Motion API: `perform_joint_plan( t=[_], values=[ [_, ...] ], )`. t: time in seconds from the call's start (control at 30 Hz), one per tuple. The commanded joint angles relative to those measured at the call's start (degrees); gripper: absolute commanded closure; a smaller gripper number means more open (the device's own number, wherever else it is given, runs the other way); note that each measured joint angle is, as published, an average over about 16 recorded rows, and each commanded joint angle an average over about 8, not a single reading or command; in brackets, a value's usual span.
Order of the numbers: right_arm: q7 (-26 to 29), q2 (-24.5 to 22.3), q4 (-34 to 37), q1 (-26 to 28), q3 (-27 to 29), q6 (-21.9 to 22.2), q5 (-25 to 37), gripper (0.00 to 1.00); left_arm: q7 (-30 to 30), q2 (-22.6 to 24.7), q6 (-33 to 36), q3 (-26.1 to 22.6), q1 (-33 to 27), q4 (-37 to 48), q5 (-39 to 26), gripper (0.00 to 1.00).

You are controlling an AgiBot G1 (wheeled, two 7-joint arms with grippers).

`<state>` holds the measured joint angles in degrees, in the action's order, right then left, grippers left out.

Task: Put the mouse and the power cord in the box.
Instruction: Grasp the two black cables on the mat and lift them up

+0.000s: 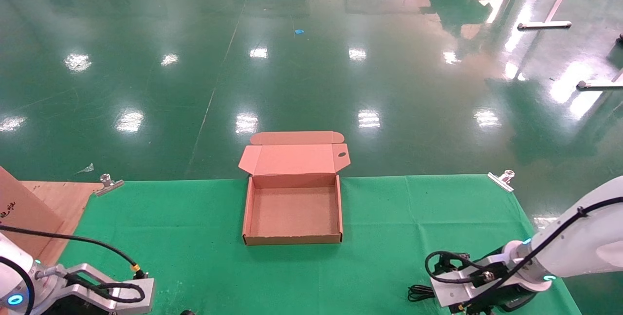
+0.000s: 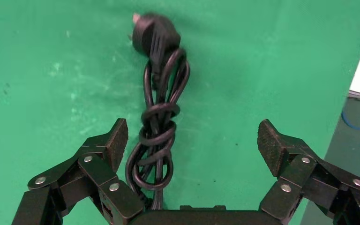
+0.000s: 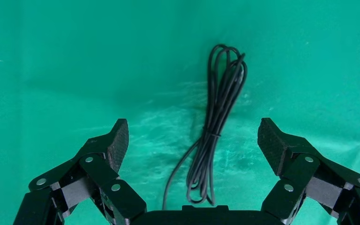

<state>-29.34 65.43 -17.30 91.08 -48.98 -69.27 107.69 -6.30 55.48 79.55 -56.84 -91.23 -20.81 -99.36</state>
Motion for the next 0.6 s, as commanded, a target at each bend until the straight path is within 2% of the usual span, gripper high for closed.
perform_joint_plan(
  t=[0.03,0.43,0.6],
  values=[
    [-1.58,1.25,2.89,0.26,0.00,1.40,0.07,0.00,-1.68,0.71,-1.08,-0.08,0.00,2.94,-0.23,0.00],
    [-5.95,5.13,11.44,0.30,0.67,12.70,-0.26,0.00,-7.93,3.86,-8.34,-0.09,0.58,12.36,-0.84,0.00],
    [-6.67,5.31,13.16,0.01,1.47,14.17,-1.37,0.00,-10.07,4.49,-9.07,0.53,0.91,14.38,0.10,0.00]
  ],
)
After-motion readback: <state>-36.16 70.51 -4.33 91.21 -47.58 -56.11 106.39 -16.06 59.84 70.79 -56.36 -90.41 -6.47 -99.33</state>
